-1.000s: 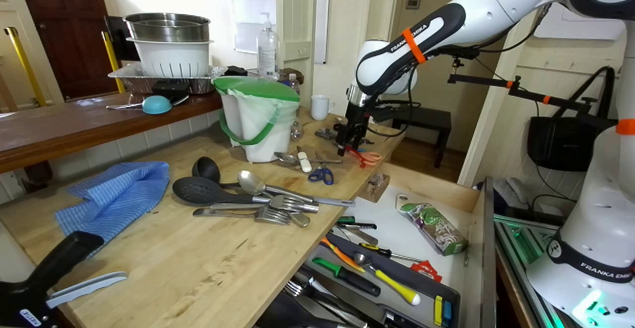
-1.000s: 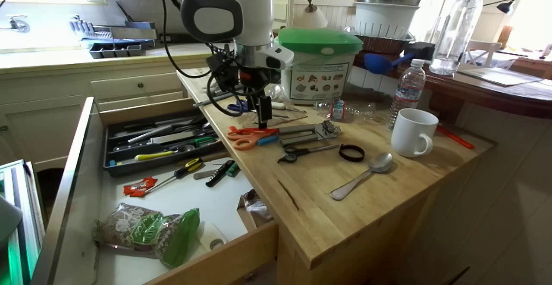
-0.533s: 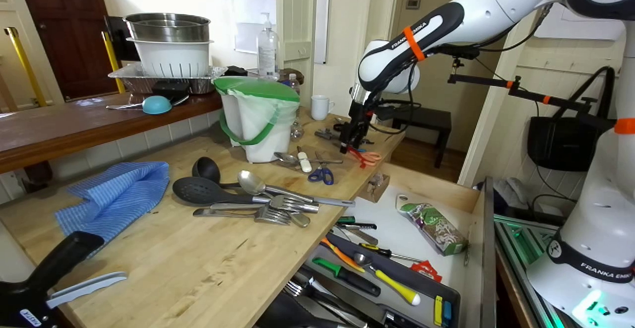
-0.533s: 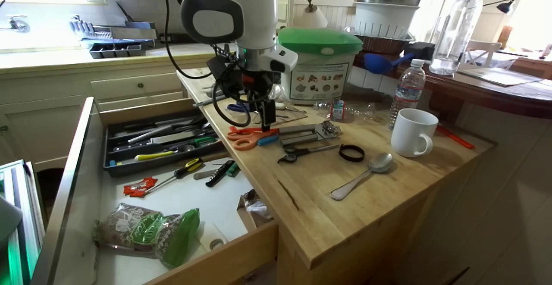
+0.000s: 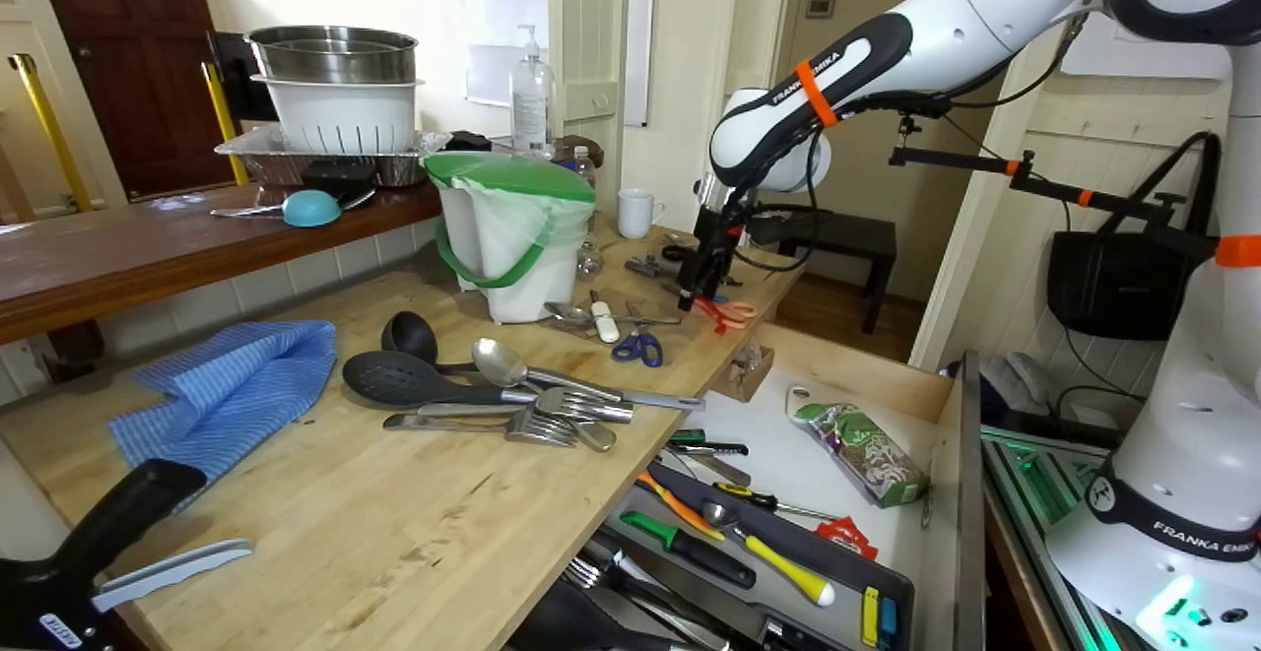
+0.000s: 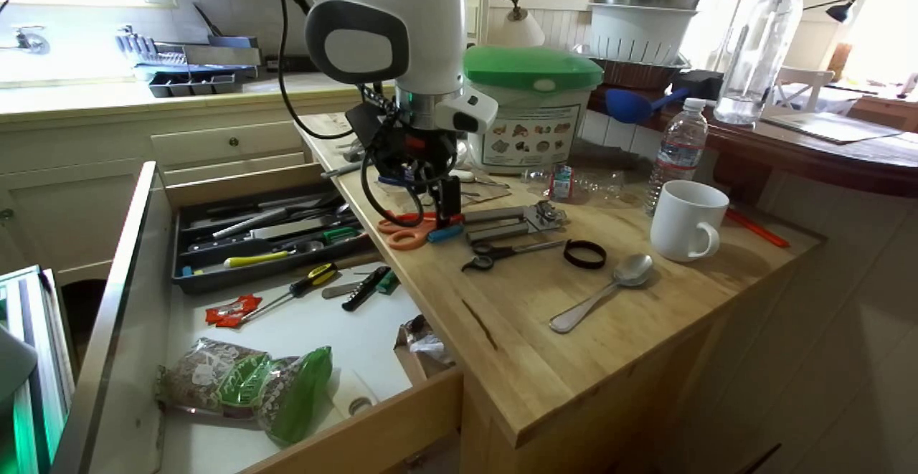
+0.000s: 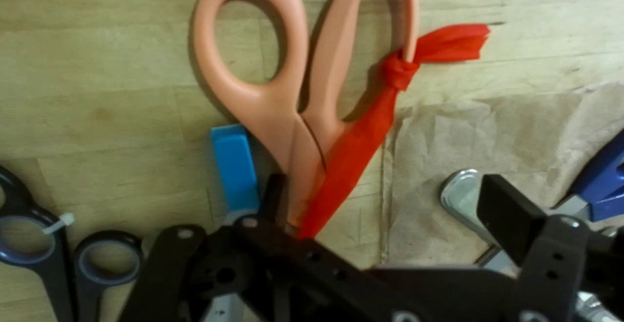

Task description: Place the peach scissors inside the open cabinet drawer

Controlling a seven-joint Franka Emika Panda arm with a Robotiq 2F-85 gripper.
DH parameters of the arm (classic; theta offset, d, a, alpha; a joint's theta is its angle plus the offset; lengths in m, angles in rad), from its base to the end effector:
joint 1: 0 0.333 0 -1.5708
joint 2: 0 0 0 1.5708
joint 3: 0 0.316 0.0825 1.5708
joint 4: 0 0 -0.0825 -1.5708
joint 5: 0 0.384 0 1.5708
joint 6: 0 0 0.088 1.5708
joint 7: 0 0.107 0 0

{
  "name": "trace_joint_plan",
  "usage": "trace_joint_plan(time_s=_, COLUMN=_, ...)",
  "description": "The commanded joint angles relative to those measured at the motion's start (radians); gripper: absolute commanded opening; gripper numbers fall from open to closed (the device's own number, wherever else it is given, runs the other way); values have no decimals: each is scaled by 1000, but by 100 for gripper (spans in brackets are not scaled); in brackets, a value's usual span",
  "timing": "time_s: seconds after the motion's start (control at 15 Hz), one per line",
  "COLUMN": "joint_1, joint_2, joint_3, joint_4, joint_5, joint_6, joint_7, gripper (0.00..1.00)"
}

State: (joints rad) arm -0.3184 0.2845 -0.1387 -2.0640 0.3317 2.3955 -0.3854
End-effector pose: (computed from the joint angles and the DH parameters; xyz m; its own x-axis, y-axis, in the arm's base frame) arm 0.5339 -0.2574 0.3015 0.9466 -0.3059 0.1016 -0.2864 -0.9429 -0.1700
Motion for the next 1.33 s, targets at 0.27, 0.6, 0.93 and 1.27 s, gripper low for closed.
trace_joint_plan(time_s=0.27, joint_1=-21, joint_2=17, joint_3=-7, joint_4=26, joint_5=-4, joint_6=-23, joint_7=12, gripper=100)
trace_joint_plan(time_s=0.6, joint_1=-18, joint_2=26, joint_3=-23, joint_4=32, joint_5=-25, joint_6=-23, joint_7=52, gripper=100)
trace_joint_plan(time_s=0.93, joint_1=44, joint_2=42, joint_3=-38, joint_4=43, joint_5=-137, joint_6=6, joint_7=208, gripper=100)
trace_joint_plan(time_s=1.27, joint_1=85, joint_2=58, joint_3=-60, joint_4=76, joint_5=-268, joint_6=-26, joint_7=377, gripper=100)
